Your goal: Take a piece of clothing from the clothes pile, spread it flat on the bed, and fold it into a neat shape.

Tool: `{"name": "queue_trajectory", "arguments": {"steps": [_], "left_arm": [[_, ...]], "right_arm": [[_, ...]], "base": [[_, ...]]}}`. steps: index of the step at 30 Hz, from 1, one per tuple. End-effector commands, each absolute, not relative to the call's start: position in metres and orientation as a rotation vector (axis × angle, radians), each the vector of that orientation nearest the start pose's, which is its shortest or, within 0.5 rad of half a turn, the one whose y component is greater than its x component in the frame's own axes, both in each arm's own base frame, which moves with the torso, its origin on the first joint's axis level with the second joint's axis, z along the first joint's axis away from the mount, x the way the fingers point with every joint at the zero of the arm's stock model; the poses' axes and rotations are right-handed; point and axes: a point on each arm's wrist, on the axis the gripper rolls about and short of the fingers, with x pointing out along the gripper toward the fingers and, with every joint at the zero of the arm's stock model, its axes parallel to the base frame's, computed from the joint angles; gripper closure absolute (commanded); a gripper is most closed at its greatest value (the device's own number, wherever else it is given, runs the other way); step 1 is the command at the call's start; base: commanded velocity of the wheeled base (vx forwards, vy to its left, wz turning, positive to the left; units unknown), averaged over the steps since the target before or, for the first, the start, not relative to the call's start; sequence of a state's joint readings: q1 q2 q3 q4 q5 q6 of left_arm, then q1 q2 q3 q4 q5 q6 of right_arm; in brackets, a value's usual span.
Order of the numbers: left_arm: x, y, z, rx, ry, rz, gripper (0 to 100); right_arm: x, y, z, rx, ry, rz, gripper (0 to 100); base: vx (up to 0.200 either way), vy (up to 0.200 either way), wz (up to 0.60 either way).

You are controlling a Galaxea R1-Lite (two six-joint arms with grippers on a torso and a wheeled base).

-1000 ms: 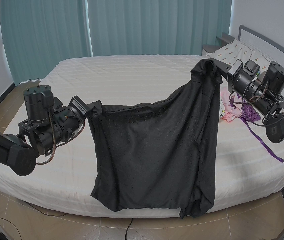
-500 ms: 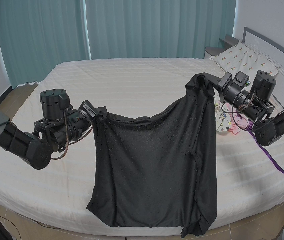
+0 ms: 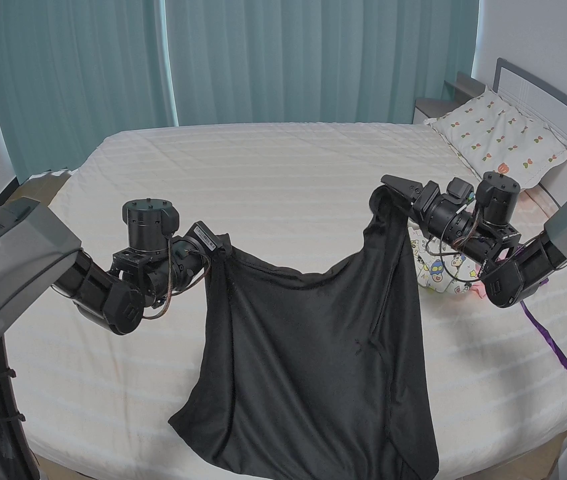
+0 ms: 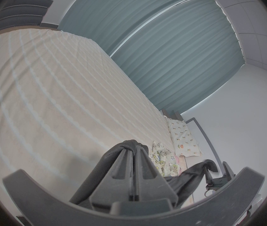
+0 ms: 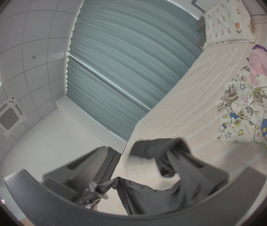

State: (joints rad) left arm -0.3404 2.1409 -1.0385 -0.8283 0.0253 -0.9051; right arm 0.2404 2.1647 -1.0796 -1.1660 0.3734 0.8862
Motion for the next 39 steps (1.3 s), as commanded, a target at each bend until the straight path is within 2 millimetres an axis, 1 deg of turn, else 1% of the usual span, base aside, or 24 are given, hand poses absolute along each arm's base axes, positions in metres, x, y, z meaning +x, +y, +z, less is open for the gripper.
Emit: {"name": "queue_trajectory", "arguments": {"steps": [1,5,7,9,10,14,18,20,22,24,26,27,28,30,32,33,34,35,36,37,38,39], "left_arm": [[0.399,-0.141,0.064,-0.822,0.455,-0.132,100],[0.405,-0.141,0.047,-0.814,0.479,-0.107,100],[0.405,-0.141,0.045,-0.812,0.482,-0.104,100],[0.406,-0.14,0.037,-0.808,0.494,-0.089,100],[0.407,-0.138,0.035,-0.808,0.496,-0.081,0],[0.409,-0.132,0.034,-0.804,0.489,-0.063,0],[0.415,-0.112,0.037,-0.707,0.423,0.028,0],[0.415,-0.103,0.042,-0.675,0.401,0.055,0],[0.41,-0.09,0.06,-0.689,0.376,0.067,0],[0.405,-0.085,0.064,-0.692,0.375,0.071,0],[0.386,-0.08,0.07,-0.693,0.409,0.055,0],[0.379,-0.08,0.069,-0.691,0.429,0.05,0],[0.367,-0.079,0.067,-0.687,0.467,0.039,0],[0.341,-0.078,0.057,-0.684,0.565,-0.006,0],[0.319,-0.082,0.048,-0.677,0.659,-0.057,0],[0.319,-0.082,0.048,-0.677,0.659,-0.057,0],[0.3,-0.083,0.036,-0.671,0.75,-0.089,0],[0.293,-0.084,0.031,-0.667,0.786,-0.094,0],[0.292,-0.084,0.03,-0.666,0.79,-0.096,0],[0.281,-0.087,0.023,-0.653,0.842,-0.1,0],[0.276,-0.089,0.019,-0.643,0.864,-0.098,0],[0.276,-0.089,0.019,-0.643,0.864,-0.098,0]], "right_arm": [[0.418,0.106,0.093,0.86,0.282,0.543,0],[0.427,0.103,0.072,0.865,0.299,0.486,0],[0.427,0.102,0.071,0.866,0.299,0.479,0],[0.428,0.1,0.064,0.868,0.306,0.447,0],[0.427,0.099,0.061,0.869,0.311,0.436,0],[0.423,0.092,0.056,0.867,0.333,0.411,0],[0.409,0.087,0.042,0.818,0.415,0.367,0],[0.399,0.085,0.032,0.785,0.465,0.336,0],[0.39,0.085,0.019,0.739,0.504,0.284,0],[0.386,0.085,0.014,0.717,0.51,0.252,0],[0.377,0.087,0.003,0.659,0.533,0.182,0],[0.374,0.087,0.001,0.644,0.539,0.172,0],[0.37,0.087,-0.002,0.621,0.552,0.166,0],[0.36,0.089,-0.005,0.578,0.577,0.17,0],[0.353,0.092,-0.008,0.545,0.596,0.176,0],[0.353,0.092,-0.008,0.545,0.596,0.176,0],[0.346,0.096,-0.012,0.523,0.612,0.163,0],[0.344,0.097,-0.014,0.516,0.616,0.155,0],[0.344,0.098,-0.014,0.514,0.617,0.154,0],[0.34,0.101,-0.016,0.505,0.629,0.149,0],[0.337,0.102,-0.017,0.502,0.639,0.151,0],[0.337,0.102,-0.017,0.502,0.639,0.151,0]], "base": [[0.0,0.0,0.0],[0.0,0.0,0.0],[0.0,0.0,0.0],[0.0,0.0,0.0],[0.0,0.0,0.0],[0.0,0.0,0.0],[0.0,0.0,0.0],[0.0,0.0,0.0],[0.0,0.0,0.0],[0.0,0.0,0.0],[0.0,0.0,0.0],[0.0,0.0,0.0],[0.0,0.0,0.0],[0.0,0.0,0.0],[0.0,0.0,0.0],[0.0,0.0,0.0],[0.0,0.0,0.0],[0.0,0.0,0.0],[0.0,0.0,0.0],[0.0,0.0,0.0],[0.0,0.0,0.0],[0.0,0.0,0.0]]}}
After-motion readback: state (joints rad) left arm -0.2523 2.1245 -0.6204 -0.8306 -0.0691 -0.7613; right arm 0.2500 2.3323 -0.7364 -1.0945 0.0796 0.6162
